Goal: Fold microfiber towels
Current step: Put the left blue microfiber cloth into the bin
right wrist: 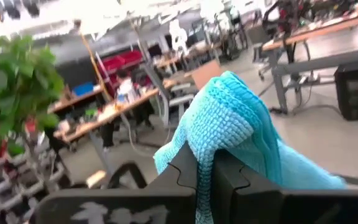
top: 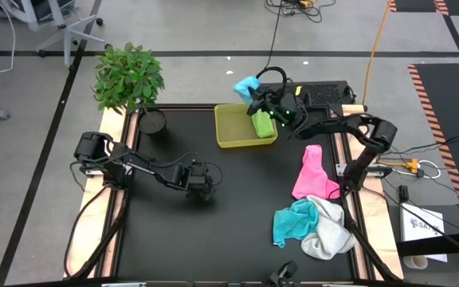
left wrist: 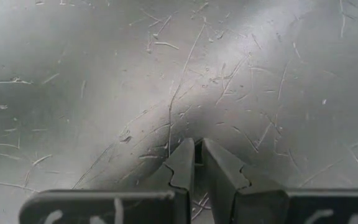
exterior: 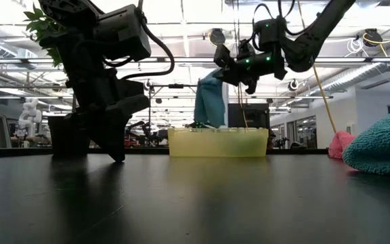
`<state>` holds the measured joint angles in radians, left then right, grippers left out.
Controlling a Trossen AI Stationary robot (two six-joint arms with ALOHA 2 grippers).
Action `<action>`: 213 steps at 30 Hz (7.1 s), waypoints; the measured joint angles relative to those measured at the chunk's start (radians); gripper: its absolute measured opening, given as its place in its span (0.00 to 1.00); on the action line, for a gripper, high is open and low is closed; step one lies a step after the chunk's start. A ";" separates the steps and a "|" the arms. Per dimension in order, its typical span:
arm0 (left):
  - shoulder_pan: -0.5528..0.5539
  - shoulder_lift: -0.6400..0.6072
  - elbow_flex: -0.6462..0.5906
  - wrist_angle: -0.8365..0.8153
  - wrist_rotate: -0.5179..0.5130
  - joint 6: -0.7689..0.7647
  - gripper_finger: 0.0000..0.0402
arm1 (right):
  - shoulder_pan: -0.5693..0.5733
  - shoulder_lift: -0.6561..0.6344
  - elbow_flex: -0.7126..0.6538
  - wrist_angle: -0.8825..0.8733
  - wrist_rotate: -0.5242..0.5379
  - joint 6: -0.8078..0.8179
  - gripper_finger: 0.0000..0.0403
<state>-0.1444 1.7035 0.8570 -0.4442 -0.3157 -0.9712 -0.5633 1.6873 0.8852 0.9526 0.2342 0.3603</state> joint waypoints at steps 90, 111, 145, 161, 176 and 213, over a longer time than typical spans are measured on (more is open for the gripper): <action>0.000 -0.001 0.001 0.000 0.008 0.034 0.09 | 0.048 0.018 0.003 0.055 0.132 -0.114 0.01; 0.000 -0.001 0.002 -0.025 0.023 0.045 0.09 | 0.112 0.172 0.139 -0.100 0.129 -0.169 0.01; 0.000 -0.001 0.001 -0.025 0.026 0.037 0.09 | 0.234 0.028 0.138 -0.872 0.099 -0.056 0.01; 0.000 -0.001 0.000 -0.025 0.026 0.032 0.09 | 0.253 0.057 0.137 -0.975 -0.023 -0.036 0.09; 0.022 -0.001 0.001 -0.022 0.038 0.037 0.09 | 0.227 -0.093 0.137 -1.067 -0.082 -0.124 0.32; 0.173 -0.059 -0.002 0.020 0.106 0.086 0.09 | 0.226 0.072 0.506 -1.274 -0.392 -0.403 0.05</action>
<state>0.0285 1.6445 0.8555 -0.4247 -0.2096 -0.8848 -0.3374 1.7591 1.3912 -0.3212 -0.1577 -0.0427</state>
